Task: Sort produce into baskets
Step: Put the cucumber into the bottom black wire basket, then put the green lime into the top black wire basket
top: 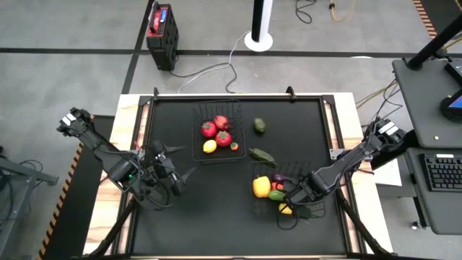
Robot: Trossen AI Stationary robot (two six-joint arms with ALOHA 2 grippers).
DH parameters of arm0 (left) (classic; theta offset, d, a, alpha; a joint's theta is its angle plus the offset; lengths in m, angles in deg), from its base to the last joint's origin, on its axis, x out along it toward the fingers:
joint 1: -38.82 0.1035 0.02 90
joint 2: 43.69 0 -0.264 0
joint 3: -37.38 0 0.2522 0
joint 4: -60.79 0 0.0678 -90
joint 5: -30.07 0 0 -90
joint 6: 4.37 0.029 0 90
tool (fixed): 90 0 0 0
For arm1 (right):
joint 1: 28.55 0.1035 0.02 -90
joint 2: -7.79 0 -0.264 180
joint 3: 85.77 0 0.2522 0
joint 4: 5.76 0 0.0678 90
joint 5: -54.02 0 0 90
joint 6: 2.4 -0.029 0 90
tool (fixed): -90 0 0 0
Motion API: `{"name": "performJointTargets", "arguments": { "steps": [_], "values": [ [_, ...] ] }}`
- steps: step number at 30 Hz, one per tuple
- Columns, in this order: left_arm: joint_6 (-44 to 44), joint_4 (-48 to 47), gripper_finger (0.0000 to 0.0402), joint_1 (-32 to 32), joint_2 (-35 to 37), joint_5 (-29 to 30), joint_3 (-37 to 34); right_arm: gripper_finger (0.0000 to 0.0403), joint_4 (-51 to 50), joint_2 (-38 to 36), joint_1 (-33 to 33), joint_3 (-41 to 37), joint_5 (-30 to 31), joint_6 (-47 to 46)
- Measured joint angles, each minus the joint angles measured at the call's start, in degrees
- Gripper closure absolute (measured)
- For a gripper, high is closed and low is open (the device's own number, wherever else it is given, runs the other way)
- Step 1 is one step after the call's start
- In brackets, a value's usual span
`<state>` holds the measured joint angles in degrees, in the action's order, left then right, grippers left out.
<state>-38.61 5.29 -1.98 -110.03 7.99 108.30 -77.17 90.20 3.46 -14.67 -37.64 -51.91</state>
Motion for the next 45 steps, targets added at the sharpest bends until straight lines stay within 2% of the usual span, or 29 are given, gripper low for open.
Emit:
{"name": "performJointTargets", "arguments": {
  "steps": [20,30,36,40,45],
  "values": [
    [-0.6,0.0,0.0039,0.0,0.0,0.0,-0.3,0.0235,1.0,0.0,0.0,-0.4,0.1,0.6],
    [-0.9,0.0,0.0039,0.0,0.0,0.0,-0.3,0.0197,1.0,0.0,0.0,-0.4,0.2,0.4],
    [-0.9,0.0,0.0039,0.0,0.0,0.0,-0.3,0.0188,1.0,-0.2,0.0,-0.4,0.1,0.4],
    [-1.1,0.1,0.0039,0.0,0.0,0.0,-0.3,0.0188,-1.1,-0.5,0.0,2.1,-0.2,0.4],
    [-1.3,0.3,0.0039,0.0,0.0,0.0,-0.3,0.0188,-6.3,-0.8,-0.2,9.8,1.5,0.5]
  ]
}}
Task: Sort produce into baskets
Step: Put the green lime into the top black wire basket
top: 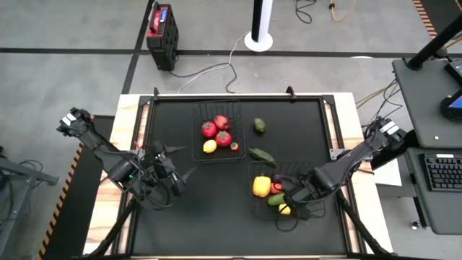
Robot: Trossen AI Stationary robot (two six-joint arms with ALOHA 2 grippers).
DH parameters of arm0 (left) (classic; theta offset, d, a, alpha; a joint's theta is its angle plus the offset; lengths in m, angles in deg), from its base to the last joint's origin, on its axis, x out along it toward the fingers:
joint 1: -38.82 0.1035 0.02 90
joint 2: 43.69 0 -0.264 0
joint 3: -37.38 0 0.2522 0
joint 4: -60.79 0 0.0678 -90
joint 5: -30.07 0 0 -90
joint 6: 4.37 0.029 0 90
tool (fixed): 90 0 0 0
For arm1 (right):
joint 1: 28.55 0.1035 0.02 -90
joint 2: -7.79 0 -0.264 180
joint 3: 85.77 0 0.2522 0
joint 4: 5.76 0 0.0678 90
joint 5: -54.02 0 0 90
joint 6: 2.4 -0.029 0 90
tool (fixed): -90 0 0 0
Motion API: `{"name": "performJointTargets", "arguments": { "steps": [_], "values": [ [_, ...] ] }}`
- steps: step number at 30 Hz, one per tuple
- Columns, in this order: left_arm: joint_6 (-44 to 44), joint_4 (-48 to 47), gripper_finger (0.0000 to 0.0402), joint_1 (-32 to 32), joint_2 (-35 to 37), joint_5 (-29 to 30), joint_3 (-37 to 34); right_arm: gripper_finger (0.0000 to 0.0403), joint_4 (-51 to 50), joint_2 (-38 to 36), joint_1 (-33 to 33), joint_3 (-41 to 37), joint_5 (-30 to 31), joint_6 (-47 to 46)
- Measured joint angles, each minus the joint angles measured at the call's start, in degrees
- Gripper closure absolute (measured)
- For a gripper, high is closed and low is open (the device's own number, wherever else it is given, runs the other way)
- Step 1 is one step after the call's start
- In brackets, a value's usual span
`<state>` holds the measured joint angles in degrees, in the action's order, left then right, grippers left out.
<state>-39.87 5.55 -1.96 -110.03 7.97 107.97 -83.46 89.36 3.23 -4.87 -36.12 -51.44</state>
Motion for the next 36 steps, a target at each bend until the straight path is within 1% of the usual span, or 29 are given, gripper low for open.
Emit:
{"name": "performJointTargets", "arguments": {
  "steps": [4,7,10,13,16,22,27,31,36],
  "values": [
    [0.0,0.1,0.0039,0.0,0.0,0.0,0.0,0.0188,-3.7,-0.2,-1.3,8.3,6.0,0.5],
    [0.0,0.4,0.0039,0.0,0.0,0.0,0.0,0.0188,-5.9,-0.2,-3.9,14.0,9.7,2.5],
    [0.0,0.7,0.0039,0.0,0.0,0.0,0.0,0.0188,-8.0,-0.2,-8.1,18.4,12.3,4.3],
    [0.0,1.1,0.0039,0.0,0.0,0.0,0.0,0.0188,-8.4,-0.3,-14.0,21.1,13.6,5.5],
    [0.0,1.6,0.0039,0.0,0.0,0.0,0.0,0.0188,-8.4,-0.3,-21.0,22.1,13.1,7.3],
    [-0.3,2.4,0.0039,0.0,0.0,0.0,0.0,0.0188,-8.1,-0.3,-35.9,22.3,11.7,15.8],
    [-0.6,2.4,0.0039,0.0,0.0,0.0,0.0,0.0188,-7.4,1.0,-46.5,22.1,11.8,17.5],
    [-0.6,2.4,0.0039,0.0,0.0,0.0,0.0,0.0188,-6.6,3.7,-51.6,22.1,11.8,20.6],
    [-0.6,2.3,0.0039,0.0,0.0,0.0,0.0,0.0185,-4.2,9.0,-55.1,22.0,11.6,25.1]
  ]
}}
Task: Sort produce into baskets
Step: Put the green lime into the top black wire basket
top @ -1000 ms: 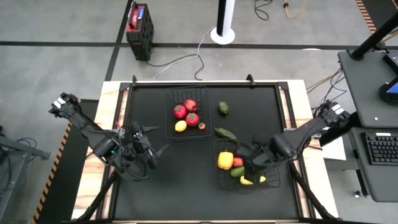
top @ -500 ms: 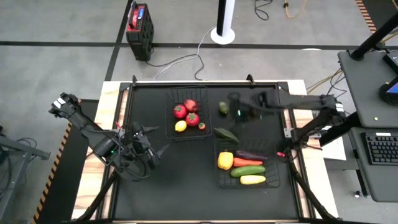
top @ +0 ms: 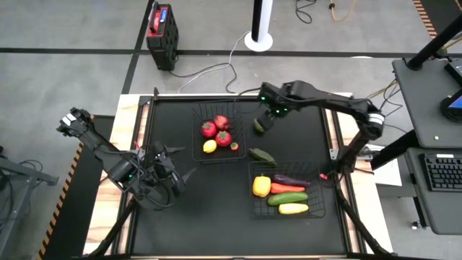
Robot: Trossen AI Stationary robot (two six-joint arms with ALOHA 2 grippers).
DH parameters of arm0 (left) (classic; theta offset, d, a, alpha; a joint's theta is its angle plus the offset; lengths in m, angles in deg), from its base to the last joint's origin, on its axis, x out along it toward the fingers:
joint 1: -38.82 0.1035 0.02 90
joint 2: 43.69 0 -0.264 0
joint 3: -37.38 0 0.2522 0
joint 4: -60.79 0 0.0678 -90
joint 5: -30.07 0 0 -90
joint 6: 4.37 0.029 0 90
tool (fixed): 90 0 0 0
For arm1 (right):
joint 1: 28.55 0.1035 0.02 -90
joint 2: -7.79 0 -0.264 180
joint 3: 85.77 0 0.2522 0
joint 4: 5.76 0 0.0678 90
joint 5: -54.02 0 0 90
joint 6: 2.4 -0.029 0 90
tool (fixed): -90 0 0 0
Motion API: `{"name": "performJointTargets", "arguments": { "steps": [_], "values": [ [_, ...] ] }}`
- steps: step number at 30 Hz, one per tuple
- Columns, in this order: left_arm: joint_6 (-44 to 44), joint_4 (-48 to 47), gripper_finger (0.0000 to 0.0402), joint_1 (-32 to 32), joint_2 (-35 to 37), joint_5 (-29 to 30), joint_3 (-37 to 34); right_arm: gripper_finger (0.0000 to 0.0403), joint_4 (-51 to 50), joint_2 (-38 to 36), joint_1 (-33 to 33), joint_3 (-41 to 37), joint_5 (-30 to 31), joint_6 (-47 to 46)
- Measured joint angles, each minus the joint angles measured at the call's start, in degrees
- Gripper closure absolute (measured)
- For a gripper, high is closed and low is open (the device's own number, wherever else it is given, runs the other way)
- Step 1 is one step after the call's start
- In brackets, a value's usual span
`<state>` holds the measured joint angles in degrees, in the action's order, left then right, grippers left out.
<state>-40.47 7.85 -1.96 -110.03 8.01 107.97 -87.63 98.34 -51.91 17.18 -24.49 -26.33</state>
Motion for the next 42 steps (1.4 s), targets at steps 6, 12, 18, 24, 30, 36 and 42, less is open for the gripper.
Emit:
{"name": "performJointTargets", "arguments": {
  "steps": [6,12,18,24,30,36,42],
  "values": [
    [1.0,0.0,0.0039,0.0,0.0,0.0,0.0,0.0156,2.8,5.6,-3.0,-0.5,-2.9,4.2],
    [2.2,-0.1,0.0039,0.0,0.0,0.0,0.0,0.0123,7.4,9.1,-3.6,-0.7,-2.9,4.4],
    [2.4,-0.4,0.0039,0.0,0.0,0.2,0.0,0.0110,9.5,10.1,-3.4,-1.5,-2.9,4.4],
    [2.4,-0.4,0.0039,0.0,0.0,0.2,0.0,0.0109,14.1,9.5,-3.2,-4.4,-2.5,4.1],
    [2.4,-0.5,0.0039,0.0,0.0,0.2,0.0,0.0109,20.6,9.0,-2.0,-10.0,-2.3,3.6],
    [2.4,-0.5,0.0039,0.0,0.0,0.2,0.0,0.0110,25.6,8.9,-1.5,-14.5,-1.9,2.2],
    [2.4,-0.5,0.0039,0.0,0.0,0.2,0.0,0.0110,26.4,8.9,-1.4,-15.0,-0.9,2.0]
  ]
}}
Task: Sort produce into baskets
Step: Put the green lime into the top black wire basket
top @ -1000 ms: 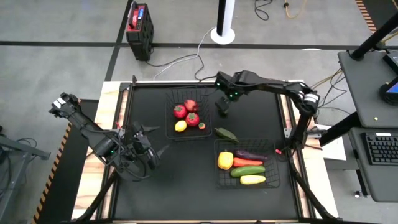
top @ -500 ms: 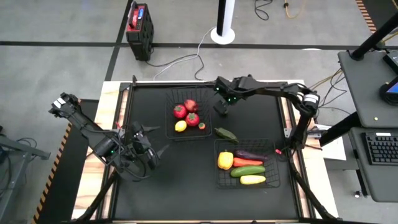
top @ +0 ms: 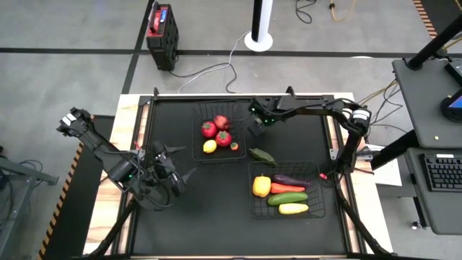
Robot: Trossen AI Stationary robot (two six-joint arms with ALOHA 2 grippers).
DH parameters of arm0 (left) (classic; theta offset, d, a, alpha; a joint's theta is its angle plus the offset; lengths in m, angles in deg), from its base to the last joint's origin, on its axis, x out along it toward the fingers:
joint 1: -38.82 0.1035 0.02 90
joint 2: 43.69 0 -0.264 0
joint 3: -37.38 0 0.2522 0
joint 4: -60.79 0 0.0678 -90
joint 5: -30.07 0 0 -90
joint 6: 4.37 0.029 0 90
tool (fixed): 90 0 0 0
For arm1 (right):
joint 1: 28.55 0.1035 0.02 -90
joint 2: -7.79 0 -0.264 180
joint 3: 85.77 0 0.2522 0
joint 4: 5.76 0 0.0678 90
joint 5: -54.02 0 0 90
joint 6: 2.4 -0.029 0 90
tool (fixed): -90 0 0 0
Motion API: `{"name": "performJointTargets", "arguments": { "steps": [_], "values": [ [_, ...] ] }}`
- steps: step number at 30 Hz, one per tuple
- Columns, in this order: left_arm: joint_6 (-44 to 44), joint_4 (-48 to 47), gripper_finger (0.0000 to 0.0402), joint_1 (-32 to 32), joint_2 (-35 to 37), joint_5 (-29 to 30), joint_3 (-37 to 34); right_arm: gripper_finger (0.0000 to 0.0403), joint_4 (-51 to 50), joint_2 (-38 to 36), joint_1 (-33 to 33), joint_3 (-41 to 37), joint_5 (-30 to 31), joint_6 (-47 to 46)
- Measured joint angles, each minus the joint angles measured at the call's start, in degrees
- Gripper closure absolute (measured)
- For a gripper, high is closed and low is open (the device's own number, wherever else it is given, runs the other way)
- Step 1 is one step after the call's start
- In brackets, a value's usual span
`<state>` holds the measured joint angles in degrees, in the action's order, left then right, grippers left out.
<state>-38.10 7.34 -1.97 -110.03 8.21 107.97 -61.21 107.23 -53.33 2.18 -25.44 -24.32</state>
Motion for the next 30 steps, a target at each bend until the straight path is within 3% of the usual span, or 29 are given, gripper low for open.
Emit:
{"name": "performJointTargets", "arguments": {
  "steps": [17,30],
  "values": [
    [0.0,-0.2,0.0039,0.0,0.0,0.0,0.0,0.0101,2.1,0.0,0.2,-0.5,0.0,0.0],
    [0.0,-0.2,0.0039,0.0,0.0,-0.1,0.0,0.0101,10.4,-0.1,2.1,-6.4,3.1,-3.6]
  ]
}}
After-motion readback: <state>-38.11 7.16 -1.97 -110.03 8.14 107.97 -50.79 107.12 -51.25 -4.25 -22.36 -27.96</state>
